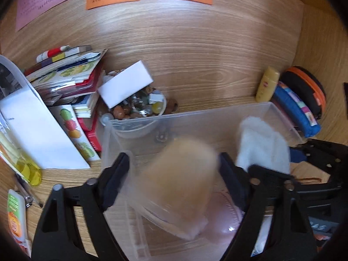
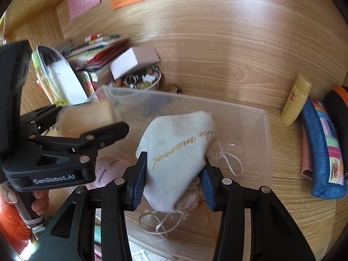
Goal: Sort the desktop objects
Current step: 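Carry the cream container into the bin and open the left tool while the right tool releases the pouch there, then grasp the dark green bottle with the left tool while the right tool grasps the red velvet pouch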
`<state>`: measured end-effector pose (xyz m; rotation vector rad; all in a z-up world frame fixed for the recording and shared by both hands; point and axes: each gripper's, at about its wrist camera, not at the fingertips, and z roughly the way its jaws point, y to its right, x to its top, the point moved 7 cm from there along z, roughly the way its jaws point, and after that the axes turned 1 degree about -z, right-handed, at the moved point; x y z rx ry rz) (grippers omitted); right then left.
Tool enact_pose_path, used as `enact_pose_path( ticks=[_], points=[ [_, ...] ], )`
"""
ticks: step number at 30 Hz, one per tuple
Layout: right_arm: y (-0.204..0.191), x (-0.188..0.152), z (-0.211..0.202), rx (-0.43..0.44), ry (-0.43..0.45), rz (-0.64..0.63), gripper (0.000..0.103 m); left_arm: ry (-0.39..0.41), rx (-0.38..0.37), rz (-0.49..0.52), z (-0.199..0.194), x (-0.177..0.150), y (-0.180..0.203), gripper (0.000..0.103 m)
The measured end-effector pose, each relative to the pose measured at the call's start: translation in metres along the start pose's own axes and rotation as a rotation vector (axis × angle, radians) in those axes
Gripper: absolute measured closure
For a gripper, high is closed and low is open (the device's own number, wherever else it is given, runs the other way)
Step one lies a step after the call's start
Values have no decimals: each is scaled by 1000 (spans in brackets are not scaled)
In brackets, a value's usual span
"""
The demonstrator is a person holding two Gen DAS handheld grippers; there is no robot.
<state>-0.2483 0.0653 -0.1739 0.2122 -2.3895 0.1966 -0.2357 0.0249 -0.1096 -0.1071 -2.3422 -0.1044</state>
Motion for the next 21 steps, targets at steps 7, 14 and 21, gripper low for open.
enact_pose_path(
  ticks=[7, 14, 21],
  points=[
    [-1, -8, 11, -44, -28, -44, 61, 24, 3, -12, -8, 5, -6, 28],
    [3, -11, 11, -88, -8, -67, 57, 51, -7, -20, -20, 5, -11, 28],
    [1, -8, 2, -134, 54, -92, 35, 91, -19, -22, -30, 5, -15, 21]
  ],
)
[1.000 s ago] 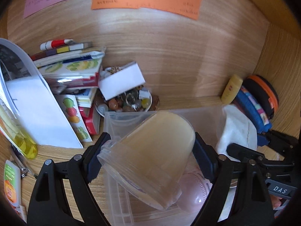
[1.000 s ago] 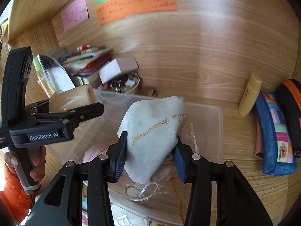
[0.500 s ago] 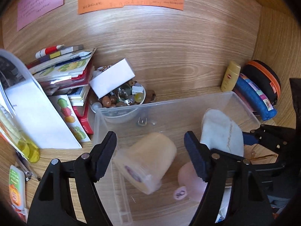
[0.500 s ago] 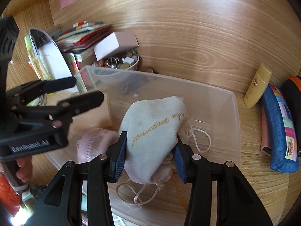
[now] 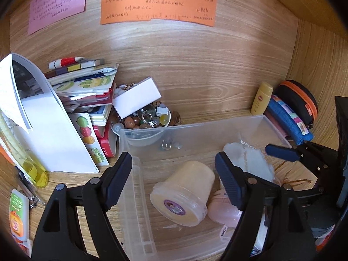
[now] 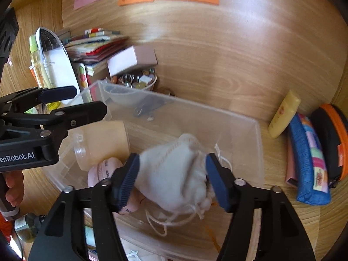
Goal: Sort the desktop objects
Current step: 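Grasp the dark green bottle with the left tool while the right tool grasps the red velvet pouch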
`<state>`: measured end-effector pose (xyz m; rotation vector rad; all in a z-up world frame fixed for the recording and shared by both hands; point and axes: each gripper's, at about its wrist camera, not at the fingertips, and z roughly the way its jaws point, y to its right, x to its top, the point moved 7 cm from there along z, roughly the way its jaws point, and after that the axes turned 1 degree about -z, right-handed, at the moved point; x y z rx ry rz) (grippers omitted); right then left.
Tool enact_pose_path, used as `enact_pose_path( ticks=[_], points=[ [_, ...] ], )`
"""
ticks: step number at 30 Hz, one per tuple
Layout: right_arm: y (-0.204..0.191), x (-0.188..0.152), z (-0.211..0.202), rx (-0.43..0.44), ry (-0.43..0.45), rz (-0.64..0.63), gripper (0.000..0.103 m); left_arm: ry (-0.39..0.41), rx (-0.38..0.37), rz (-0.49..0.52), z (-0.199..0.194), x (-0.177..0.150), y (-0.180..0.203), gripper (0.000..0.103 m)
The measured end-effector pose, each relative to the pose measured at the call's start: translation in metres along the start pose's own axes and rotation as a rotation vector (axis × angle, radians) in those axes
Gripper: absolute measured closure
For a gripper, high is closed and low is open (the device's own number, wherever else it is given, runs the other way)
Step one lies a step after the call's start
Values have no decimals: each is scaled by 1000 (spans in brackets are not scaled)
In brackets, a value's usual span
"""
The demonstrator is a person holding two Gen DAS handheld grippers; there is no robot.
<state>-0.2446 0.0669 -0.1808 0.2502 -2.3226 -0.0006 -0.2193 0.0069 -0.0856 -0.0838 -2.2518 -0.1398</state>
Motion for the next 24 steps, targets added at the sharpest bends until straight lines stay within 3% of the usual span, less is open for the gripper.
enact_pose_path(
  ticks=[7, 13, 17, 24],
  points=[
    [0, 5, -17, -29, 61, 5, 19, 69, 4, -14, -28, 8, -6, 6],
    [1, 14, -35, -29, 109, 22, 18, 79, -15, -37, -52, 9, -12, 5],
    [4, 17, -55, -30, 140, 57, 17, 97, 34, 10, -72, 2, -15, 5],
    [5, 11, -93, 42, 170, 119, 16, 93, 31, 41, -98, -21, -17, 4]
  ],
)
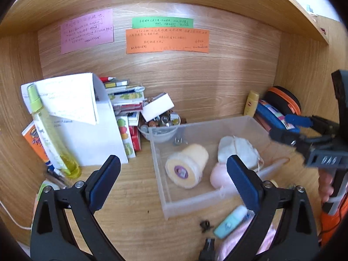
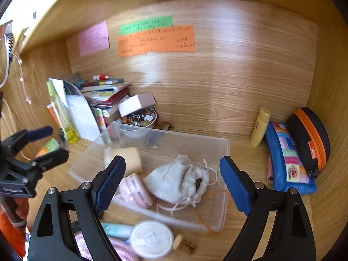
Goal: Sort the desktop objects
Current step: 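Grasp the dark green bottle with the left tool while the right tool grasps the red velvet pouch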
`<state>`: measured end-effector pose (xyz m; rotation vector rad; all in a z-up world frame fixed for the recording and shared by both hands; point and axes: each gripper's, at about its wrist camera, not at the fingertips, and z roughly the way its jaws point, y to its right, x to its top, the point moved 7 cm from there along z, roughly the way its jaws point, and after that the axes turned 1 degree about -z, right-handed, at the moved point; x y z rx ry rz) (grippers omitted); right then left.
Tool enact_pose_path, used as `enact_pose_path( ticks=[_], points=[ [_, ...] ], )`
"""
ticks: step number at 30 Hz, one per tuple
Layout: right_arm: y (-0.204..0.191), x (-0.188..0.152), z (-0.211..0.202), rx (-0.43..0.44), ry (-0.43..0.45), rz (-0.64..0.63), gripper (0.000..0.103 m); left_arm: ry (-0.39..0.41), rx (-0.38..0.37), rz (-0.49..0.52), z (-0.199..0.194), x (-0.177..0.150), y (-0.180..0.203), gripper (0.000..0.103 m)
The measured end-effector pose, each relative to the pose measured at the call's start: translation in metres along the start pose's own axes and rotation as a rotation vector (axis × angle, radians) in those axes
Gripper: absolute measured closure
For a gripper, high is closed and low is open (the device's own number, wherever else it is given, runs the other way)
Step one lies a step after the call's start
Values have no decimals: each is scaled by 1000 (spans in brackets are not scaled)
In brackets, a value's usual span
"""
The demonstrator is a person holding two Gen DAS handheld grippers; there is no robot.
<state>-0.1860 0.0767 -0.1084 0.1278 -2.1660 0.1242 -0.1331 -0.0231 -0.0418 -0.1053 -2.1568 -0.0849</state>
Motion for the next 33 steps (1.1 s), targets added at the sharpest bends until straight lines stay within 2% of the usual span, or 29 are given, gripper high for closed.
enact_pose_path(
  ticks=[7, 11, 18, 22, 28, 33],
  points=[
    [5, -23, -37, -44, 20, -28, 16, -54, -15, -3, -16, -30, -10, 4],
    [10, -46, -49, -96, 6, -29, 2, -89, -31, -22, -22, -49, -14, 4],
    [12, -92, -55, -207, -72, -94, 2, -159, -53, 17, -24, -87, -1, 4],
    [11, -123, -54, -183, -152, -70, 2, -194, -60, 37, -27, -108, 5, 4],
    [8, -159, -56, -121, -238, 1, 2, -258, -78, -6, -27, -134, 4, 4],
    [6, -176, -59, -118, -268, 17, 2, -289, -74, -29, -23, -149, 3, 4]
  ],
)
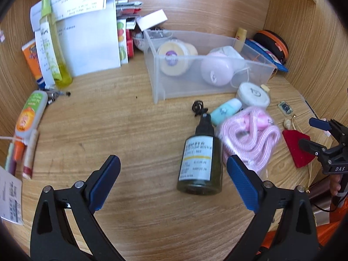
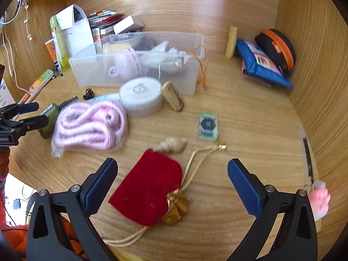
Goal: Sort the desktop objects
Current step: 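Grasp the dark green bottle with the left tool while the right tool grasps the red velvet pouch, then lower the green bottle into the bin with the left tool while the right tool drops the red pouch in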
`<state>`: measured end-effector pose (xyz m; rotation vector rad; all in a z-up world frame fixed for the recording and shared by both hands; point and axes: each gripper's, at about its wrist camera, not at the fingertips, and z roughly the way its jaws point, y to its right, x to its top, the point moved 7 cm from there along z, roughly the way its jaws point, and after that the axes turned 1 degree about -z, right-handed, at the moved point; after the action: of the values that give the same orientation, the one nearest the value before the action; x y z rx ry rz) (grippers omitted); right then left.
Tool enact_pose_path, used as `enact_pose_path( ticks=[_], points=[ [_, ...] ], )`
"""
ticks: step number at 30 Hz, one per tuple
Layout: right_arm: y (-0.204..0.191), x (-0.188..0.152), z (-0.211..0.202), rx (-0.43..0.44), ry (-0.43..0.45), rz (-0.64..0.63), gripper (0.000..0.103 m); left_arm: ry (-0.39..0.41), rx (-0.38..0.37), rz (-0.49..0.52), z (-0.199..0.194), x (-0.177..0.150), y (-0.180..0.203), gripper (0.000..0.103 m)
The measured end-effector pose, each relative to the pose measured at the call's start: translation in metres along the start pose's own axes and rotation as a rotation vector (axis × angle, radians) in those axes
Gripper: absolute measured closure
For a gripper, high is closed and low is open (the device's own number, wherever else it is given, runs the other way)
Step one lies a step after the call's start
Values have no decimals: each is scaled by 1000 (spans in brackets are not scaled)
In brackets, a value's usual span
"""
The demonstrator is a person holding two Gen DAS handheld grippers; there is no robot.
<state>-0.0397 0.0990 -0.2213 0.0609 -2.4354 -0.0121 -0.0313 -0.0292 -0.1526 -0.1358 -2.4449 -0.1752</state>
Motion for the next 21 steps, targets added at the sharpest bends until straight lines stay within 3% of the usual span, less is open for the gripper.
enact_pose_path(
  ticks=[5, 11, 13, 15, 16, 18, 20, 21],
  points=[
    [-4, -16, 8, 78, -44, 40, 7, 13, 28, -27, 5, -3, -5, 4],
    [-13, -19, 6, 56, -28, -1, 23, 17, 11, -51, 14, 2, -4, 4],
    [-15, -19, 5, 56, -24, -15, 30, 21, 12, -44, 16, 5, -2, 12],
    [-19, -19, 2, 75, -22, -28, 46, 0, -9, -37, 20, 6, 2, 22],
    [-20, -19, 1, 83, -24, -31, 49, -14, -26, -37, 22, 5, 4, 26],
    [-19, -20, -1, 84, -21, -31, 58, -15, -13, -26, 24, 5, 5, 29],
    [-16, -19, 0, 80, -25, -26, 75, -10, 0, -23, 24, 5, 4, 37],
    [-14, -19, -1, 88, -26, -17, 75, -8, -4, -29, 23, 5, 3, 39]
  ],
)
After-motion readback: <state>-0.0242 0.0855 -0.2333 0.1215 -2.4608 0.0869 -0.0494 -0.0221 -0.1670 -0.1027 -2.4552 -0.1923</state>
